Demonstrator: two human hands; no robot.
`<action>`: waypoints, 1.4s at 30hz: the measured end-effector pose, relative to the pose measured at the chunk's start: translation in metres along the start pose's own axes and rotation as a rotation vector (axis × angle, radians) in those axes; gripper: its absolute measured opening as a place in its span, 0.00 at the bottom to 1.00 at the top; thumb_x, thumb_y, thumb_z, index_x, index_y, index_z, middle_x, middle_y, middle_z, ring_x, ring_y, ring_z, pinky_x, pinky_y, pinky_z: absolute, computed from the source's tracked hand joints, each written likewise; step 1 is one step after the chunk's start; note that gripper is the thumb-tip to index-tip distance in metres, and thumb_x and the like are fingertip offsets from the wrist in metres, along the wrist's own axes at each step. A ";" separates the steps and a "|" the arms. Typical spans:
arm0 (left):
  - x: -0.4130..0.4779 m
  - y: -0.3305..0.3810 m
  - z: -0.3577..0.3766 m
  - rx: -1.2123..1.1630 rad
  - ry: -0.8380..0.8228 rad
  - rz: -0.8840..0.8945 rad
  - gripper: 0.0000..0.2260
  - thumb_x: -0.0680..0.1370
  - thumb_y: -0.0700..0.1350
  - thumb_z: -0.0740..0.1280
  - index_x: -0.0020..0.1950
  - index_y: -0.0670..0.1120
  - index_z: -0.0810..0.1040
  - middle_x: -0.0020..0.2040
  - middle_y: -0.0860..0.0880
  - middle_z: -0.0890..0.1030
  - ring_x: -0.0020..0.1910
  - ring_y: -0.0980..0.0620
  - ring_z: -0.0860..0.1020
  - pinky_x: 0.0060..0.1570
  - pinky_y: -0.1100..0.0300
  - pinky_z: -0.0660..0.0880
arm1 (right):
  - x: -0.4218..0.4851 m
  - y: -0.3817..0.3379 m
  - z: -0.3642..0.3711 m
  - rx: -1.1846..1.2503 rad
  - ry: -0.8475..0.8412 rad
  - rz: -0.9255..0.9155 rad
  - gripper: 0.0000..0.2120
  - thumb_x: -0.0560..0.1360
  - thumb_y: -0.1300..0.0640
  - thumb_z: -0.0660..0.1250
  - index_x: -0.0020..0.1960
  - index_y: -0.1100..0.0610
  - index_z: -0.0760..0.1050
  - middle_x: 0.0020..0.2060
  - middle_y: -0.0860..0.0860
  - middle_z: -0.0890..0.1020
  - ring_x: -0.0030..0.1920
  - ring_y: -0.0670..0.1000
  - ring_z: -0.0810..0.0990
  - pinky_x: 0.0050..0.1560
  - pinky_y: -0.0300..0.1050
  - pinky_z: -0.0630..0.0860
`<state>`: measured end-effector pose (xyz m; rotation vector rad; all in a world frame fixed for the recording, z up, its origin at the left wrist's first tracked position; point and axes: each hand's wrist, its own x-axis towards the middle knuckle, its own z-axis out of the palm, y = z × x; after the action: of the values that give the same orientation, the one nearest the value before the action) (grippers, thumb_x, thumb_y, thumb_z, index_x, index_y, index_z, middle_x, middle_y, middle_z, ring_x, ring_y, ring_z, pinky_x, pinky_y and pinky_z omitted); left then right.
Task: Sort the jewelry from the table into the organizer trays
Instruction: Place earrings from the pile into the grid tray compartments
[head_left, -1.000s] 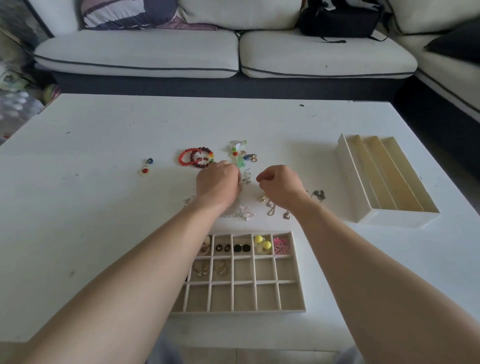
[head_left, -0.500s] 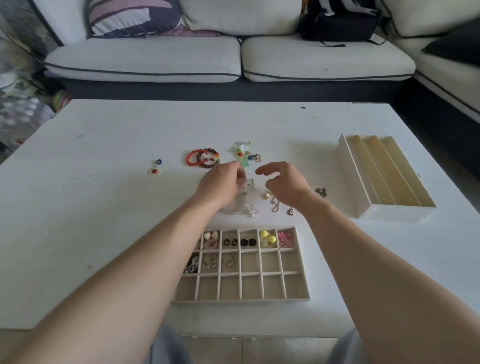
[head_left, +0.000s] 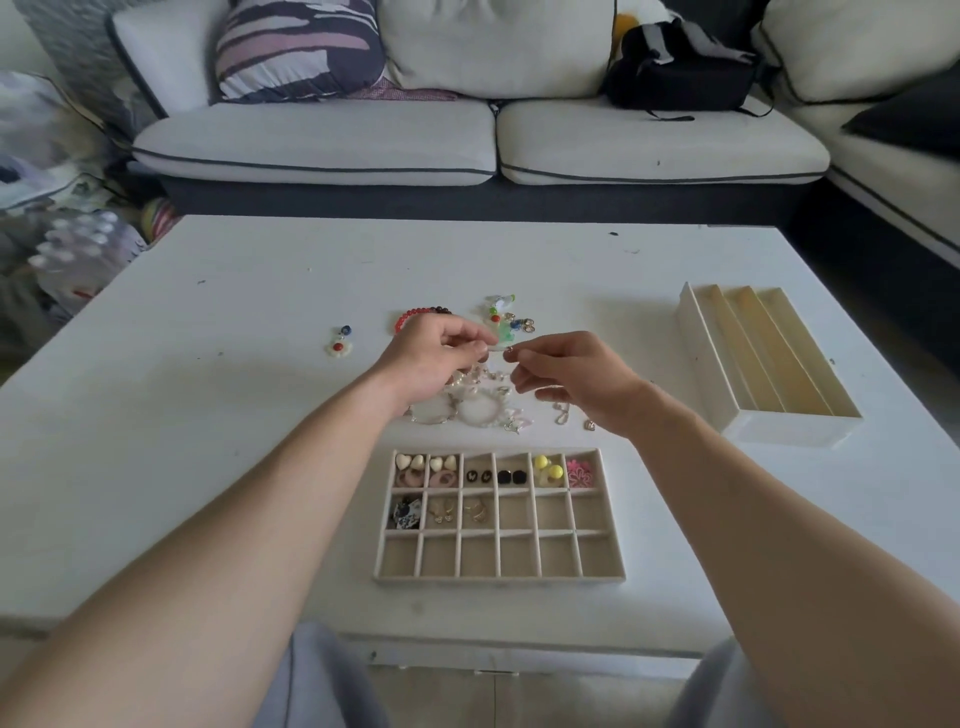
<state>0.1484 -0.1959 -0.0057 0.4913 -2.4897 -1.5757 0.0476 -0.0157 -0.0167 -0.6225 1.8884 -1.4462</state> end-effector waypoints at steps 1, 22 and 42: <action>-0.003 0.000 -0.002 0.009 -0.014 0.000 0.07 0.81 0.38 0.68 0.56 0.46 0.84 0.47 0.50 0.84 0.34 0.69 0.78 0.34 0.76 0.70 | -0.004 -0.001 -0.001 0.013 -0.018 0.004 0.06 0.82 0.58 0.66 0.53 0.54 0.83 0.41 0.49 0.86 0.45 0.48 0.84 0.54 0.47 0.76; -0.041 0.001 -0.011 0.117 -0.327 -0.162 0.05 0.78 0.42 0.73 0.52 0.49 0.82 0.45 0.51 0.87 0.39 0.57 0.81 0.39 0.64 0.74 | -0.035 -0.004 -0.013 -0.202 0.066 0.016 0.04 0.79 0.64 0.69 0.50 0.59 0.82 0.41 0.54 0.88 0.38 0.48 0.84 0.42 0.44 0.82; -0.049 -0.009 0.030 0.195 -0.507 -0.377 0.05 0.75 0.34 0.75 0.49 0.38 0.84 0.44 0.40 0.86 0.37 0.51 0.84 0.36 0.64 0.80 | -0.037 0.013 0.007 -0.176 -0.160 0.225 0.05 0.78 0.68 0.69 0.52 0.62 0.81 0.43 0.58 0.86 0.42 0.53 0.86 0.43 0.45 0.84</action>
<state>0.1867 -0.1569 -0.0247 0.6958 -3.1003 -1.7774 0.0776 0.0101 -0.0224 -0.5684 1.9031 -1.0656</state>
